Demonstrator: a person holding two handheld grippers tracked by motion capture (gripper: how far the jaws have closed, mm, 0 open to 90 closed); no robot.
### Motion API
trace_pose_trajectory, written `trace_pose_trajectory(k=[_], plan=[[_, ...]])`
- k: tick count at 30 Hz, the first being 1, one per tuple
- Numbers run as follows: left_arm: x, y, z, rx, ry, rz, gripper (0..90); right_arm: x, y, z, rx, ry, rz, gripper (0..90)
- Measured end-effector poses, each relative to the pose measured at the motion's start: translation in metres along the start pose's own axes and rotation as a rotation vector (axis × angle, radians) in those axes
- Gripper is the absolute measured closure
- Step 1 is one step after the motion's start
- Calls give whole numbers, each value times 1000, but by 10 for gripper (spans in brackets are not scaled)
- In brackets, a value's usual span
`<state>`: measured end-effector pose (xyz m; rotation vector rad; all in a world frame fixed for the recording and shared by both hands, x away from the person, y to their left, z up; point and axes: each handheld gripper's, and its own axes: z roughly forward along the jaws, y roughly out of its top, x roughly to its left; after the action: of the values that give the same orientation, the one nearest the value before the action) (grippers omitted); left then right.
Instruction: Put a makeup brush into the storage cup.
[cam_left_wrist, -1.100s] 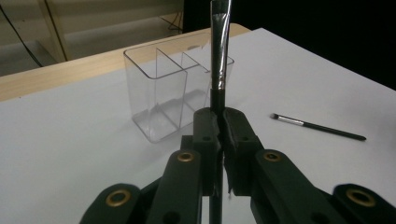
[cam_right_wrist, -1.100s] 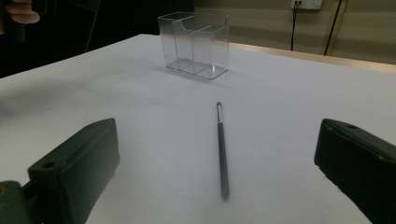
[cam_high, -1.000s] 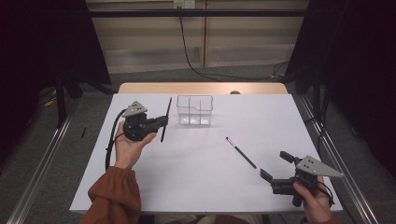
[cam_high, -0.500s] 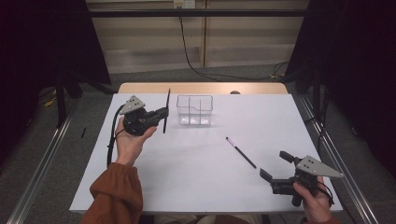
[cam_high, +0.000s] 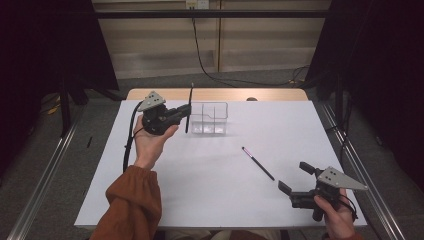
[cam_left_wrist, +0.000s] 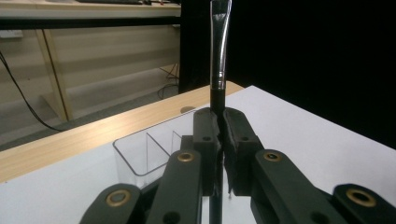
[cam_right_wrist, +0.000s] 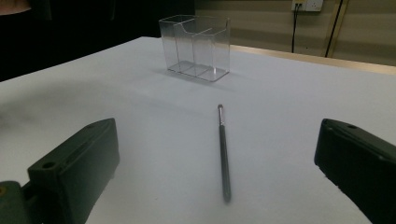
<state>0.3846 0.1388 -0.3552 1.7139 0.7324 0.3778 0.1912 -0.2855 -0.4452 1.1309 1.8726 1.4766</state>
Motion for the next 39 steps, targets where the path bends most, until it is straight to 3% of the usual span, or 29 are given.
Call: trace_pose_trajectory(k=[10,25,29,37,39], plan=[[7,13,12,-6,11,-8,846,0,0,0,2,1,-4,0],[15,36,34,-24,18,24,845,0,0,0,2,4,-1,0],[20,38,40,-39,24,9,845,0,0,0,1,6,-1,0],[28,39,55,-27,43,47,845,0,0,-1,1,7,3,0],[30,39,57,-30,47,34,845,-1,0,-1,1,6,0,0]])
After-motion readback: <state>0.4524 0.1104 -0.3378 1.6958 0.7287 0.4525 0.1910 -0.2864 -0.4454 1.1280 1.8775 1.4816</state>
